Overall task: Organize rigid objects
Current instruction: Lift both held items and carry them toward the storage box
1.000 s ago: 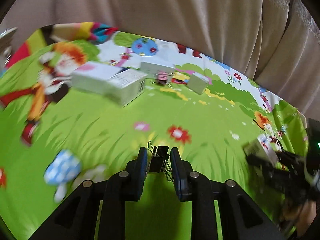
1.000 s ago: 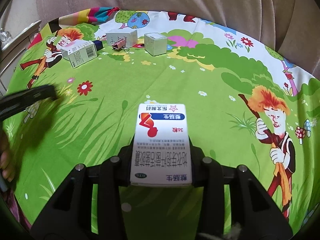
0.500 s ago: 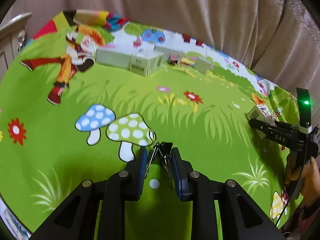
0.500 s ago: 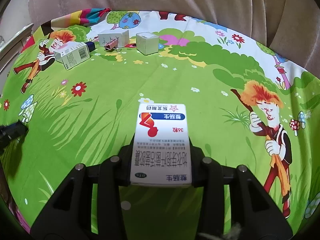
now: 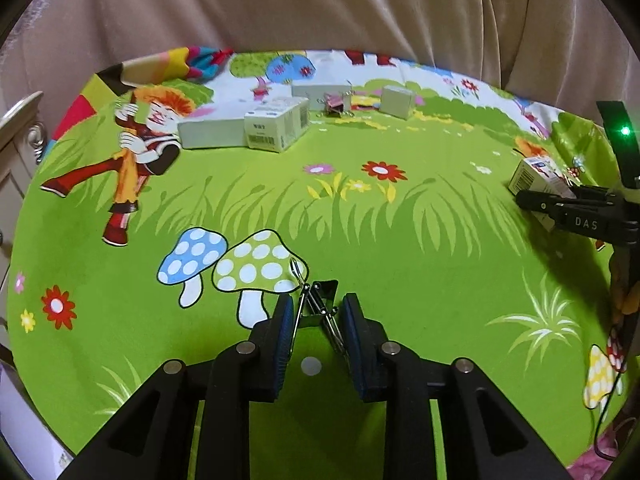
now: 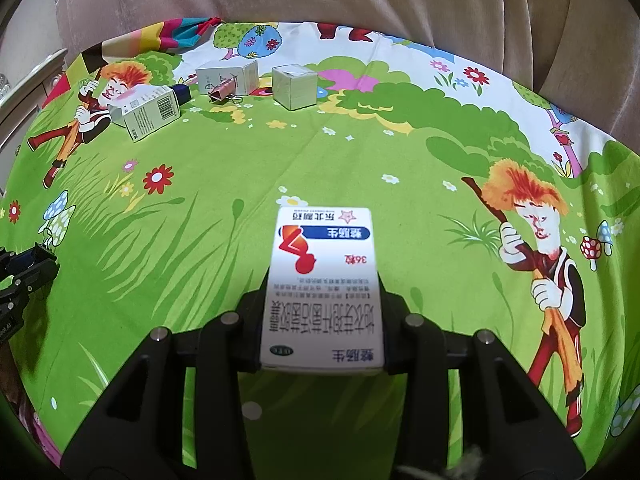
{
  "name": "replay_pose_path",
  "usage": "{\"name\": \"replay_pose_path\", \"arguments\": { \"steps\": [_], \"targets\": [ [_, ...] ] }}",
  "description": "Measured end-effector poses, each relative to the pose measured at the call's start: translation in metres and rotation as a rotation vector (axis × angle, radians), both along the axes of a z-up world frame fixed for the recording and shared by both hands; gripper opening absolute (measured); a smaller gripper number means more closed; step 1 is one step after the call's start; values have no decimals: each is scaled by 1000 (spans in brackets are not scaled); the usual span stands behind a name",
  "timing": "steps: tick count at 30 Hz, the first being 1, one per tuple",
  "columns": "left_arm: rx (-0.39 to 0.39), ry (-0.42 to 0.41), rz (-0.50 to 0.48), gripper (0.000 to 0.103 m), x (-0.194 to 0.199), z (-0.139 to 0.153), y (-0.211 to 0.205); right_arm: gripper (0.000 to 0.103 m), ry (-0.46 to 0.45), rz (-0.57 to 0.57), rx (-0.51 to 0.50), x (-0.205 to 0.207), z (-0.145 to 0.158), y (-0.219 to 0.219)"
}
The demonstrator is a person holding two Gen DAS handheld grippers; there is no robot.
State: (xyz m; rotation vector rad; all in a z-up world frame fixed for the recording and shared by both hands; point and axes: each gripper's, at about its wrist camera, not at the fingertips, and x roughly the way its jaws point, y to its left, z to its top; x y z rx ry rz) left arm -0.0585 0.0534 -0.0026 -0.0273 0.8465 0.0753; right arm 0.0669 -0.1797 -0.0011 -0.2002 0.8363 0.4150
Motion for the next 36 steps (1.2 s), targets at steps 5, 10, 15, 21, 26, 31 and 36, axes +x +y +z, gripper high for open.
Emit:
{"name": "replay_pose_path", "arguments": {
  "steps": [5,10,15,21,26,31,36],
  "targets": [
    [-45,-89,30,25,-20,25,2,44,1,-73,126,-17,6,-14],
    [58,-320,46,25,-53,86,-20,44,-162,-134,275,-85,33,-29],
    [92,-547,63,25,-84,146,-40,44,-450,-160,305,-151,93,-38],
    [136,-767,55,25,-126,194,-64,44,-772,-157,327,-219,162,-37],
    [176,-910,58,25,-157,215,-76,44,-927,-145,320,-255,182,-31],
    [168,-923,46,25,-166,224,-78,44,-961,-99,305,-271,193,-22],
    [159,-902,48,24,-169,219,-73,44,-951,-76,312,-278,192,-20]
  ]
}}
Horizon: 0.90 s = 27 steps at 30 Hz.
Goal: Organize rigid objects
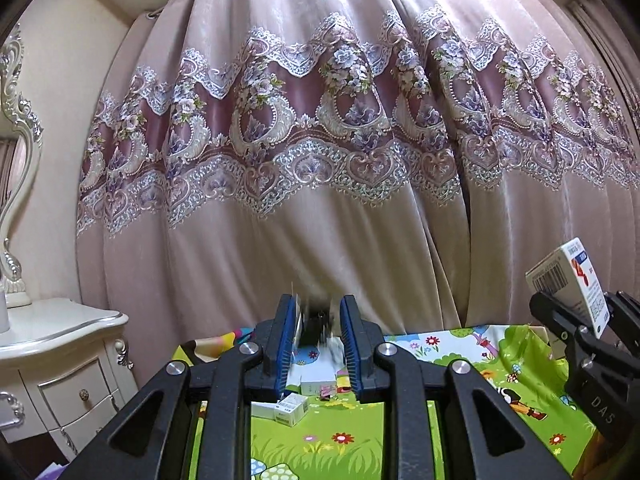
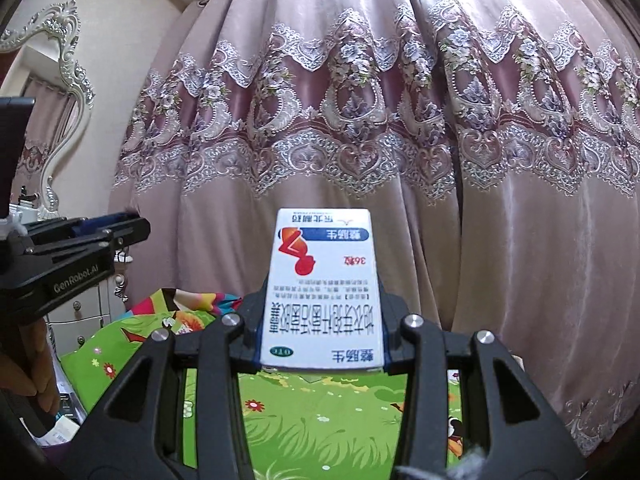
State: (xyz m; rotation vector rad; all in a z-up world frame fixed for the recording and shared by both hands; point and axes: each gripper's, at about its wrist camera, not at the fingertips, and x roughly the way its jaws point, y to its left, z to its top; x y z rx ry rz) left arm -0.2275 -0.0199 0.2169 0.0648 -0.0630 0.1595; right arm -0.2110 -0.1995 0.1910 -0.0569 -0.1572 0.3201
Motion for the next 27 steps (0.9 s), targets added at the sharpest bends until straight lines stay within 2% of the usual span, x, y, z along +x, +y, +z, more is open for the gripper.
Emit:
{"name": "replay_pose_path", "arguments": {
  "steps": [6,10,11,13,14,15,16,17,18,19,24,27],
  "targets": [
    [-37,30,16,24,-15,-8,18,44,9,74,-34,-9,2,18],
    [-52,68,53,16,-26,-20,37,44,26,153,-76,-14,-2,42],
    [-50,83,64,16,-25,-24,40,44,24,166,-95,-15,-5,49],
    [-72,188,12,17,-11,-37,52,44,33,170,-136,-11,-11,62],
    [-94,251,-40,20,-2,-44,57,44,54,172,-141,-5,-13,65],
    [-132,362,-117,24,12,-57,61,44,87,178,-125,1,-15,63],
    [-158,431,-165,41,21,-67,61,44,110,178,-103,6,-15,58],
    [-173,471,-197,70,26,-75,59,44,128,164,-81,11,-15,51],
    [-190,537,-245,84,35,-91,53,45,132,144,-74,14,-14,45],
    [-189,565,-260,94,39,-99,48,45,135,122,-70,18,-14,39],
    [-143,814,-346,94,88,-165,10,45,178,76,-26,29,-14,13],
    [-163,870,-331,94,103,-193,3,45,196,75,-33,29,-20,8]
  ]
}}
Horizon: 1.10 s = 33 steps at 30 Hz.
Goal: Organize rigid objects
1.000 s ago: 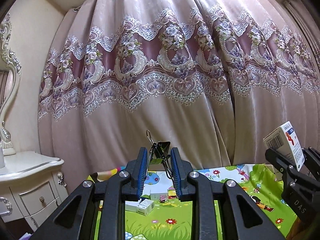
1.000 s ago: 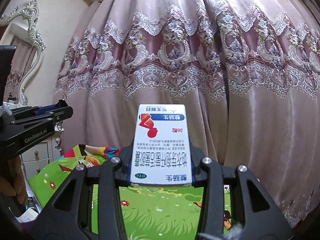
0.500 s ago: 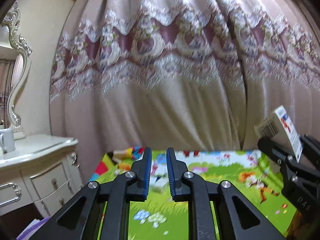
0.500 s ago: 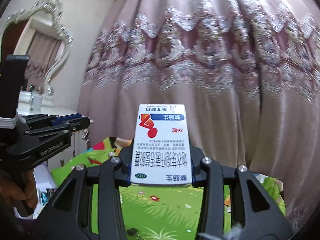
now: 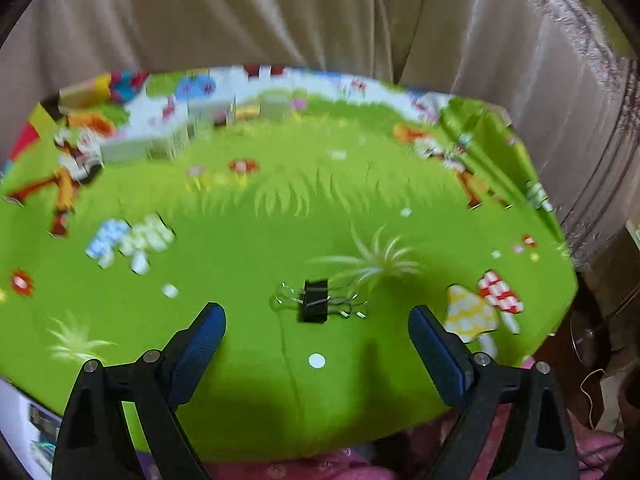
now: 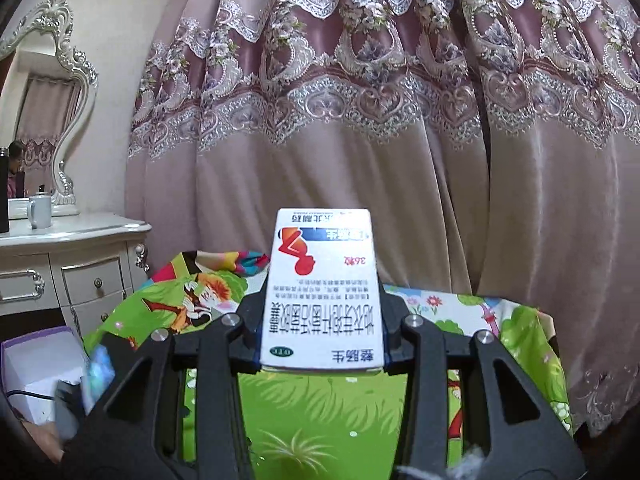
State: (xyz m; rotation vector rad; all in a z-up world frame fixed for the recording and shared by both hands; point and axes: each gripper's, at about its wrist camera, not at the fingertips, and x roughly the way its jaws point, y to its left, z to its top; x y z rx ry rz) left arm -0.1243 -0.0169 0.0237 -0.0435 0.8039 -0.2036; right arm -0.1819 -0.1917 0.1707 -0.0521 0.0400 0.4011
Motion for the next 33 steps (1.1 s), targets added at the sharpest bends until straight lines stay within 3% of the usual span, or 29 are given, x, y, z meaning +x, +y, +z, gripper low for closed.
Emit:
{"name": "replay_pose_path", "arguments": {
  "steps": [3,5,6,7,9,14,17,25,33],
  "targets": [
    [15,62,9,94,21,-24,-6,45,19,5,-5,3,-6,-1],
    [139,6,6,88,24,-29,-18,45,40,9,-1,5,-11,-2],
    [121,-27,-15,76,21,-26,-20,45,43,8,-1,5,-11,-3],
    [124,-35,-11,57,21,-22,-20,45,41,6,-2,4,-11,-4],
    [82,-27,-11,35,19,-16,-15,45,29,-3,-9,3,-10,-6],
    [43,-65,29,36,9,-5,0,45,38,-12,4,4,-9,-10],
    [15,-126,43,36,5,16,4,45,36,-4,-1,4,-9,-8],
    [20,-357,84,36,-22,113,9,45,-37,12,-16,-13,7,-3],
    [94,-604,212,36,-77,160,13,45,-179,17,-26,-45,27,4]
  ]
}}
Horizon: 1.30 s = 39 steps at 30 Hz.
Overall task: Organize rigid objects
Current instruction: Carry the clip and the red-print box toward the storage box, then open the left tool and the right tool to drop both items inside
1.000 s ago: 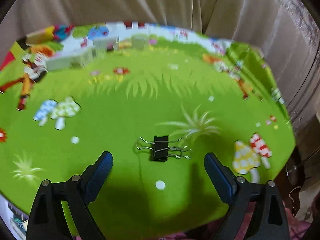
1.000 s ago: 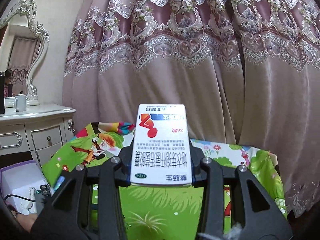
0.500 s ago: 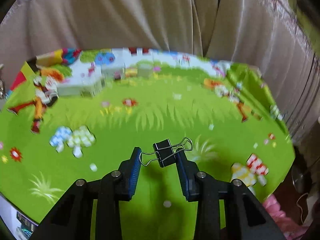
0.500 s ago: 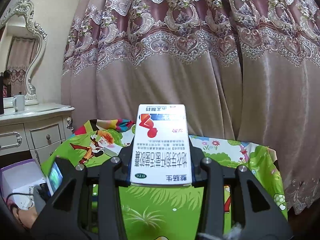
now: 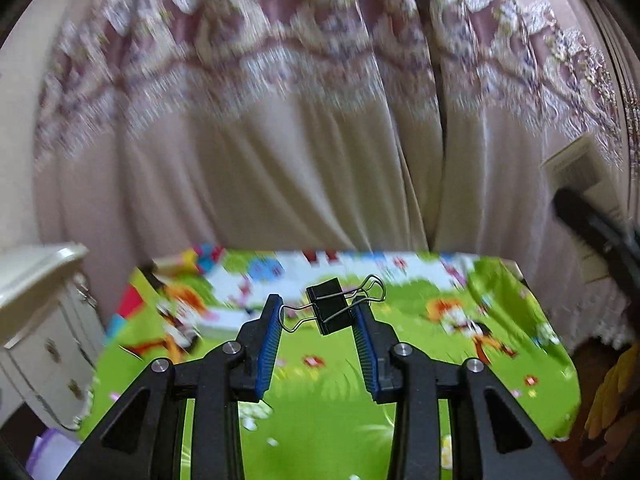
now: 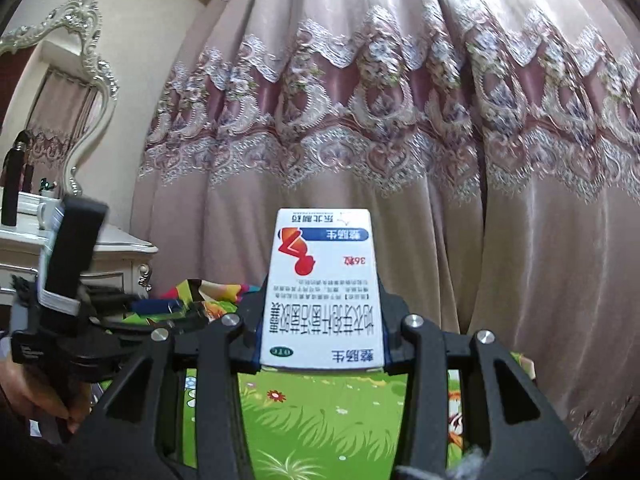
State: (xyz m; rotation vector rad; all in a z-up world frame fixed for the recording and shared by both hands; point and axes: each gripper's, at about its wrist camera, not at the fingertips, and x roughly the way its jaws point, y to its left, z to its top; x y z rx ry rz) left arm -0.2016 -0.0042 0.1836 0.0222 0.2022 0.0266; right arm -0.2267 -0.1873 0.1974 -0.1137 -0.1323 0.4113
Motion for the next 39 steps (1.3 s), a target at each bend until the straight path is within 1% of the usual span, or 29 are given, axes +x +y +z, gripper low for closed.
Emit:
{"name": "replay_pose_path", "arguments": {
  "steps": [2,4,8,10,14,17,20,23,25,26,29,32,35,37,39],
  "targets": [
    [3,-40,28,36,-14,4,5,45,-1,21,-8,-2,1,6],
    [-4,-55,54,36,-25,6,13,45,8,52,-22,-4,0,16],
    [-27,-36,98,37,-38,3,34,45,35,139,-51,-6,-1,40],
    [-40,-22,138,37,-46,0,49,45,47,182,-72,-8,-2,53],
    [-50,8,207,37,-66,-9,72,45,97,305,-126,-7,-4,86],
    [-68,57,269,37,-80,-20,95,45,180,415,-158,-3,-6,116],
    [-101,106,324,37,-92,-32,116,45,264,504,-228,2,-13,151],
    [-171,192,367,37,-102,-48,143,45,376,599,-327,5,-25,189],
    [-231,238,400,37,-111,-63,161,45,418,636,-377,3,-34,207],
    [-246,256,420,37,-115,-70,168,45,440,657,-409,2,-39,218],
    [-297,306,492,37,-127,-93,189,45,489,700,-497,-2,-56,246],
    [-350,366,550,37,-133,-114,208,45,548,738,-598,-7,-80,273],
    [-377,416,586,37,-138,-130,222,45,592,773,-700,-16,-105,296],
    [-410,450,620,37,-141,-144,234,45,623,798,-768,-21,-123,311],
    [-427,477,640,37,-142,-155,242,45,642,819,-812,-27,-138,321]
  ]
}}
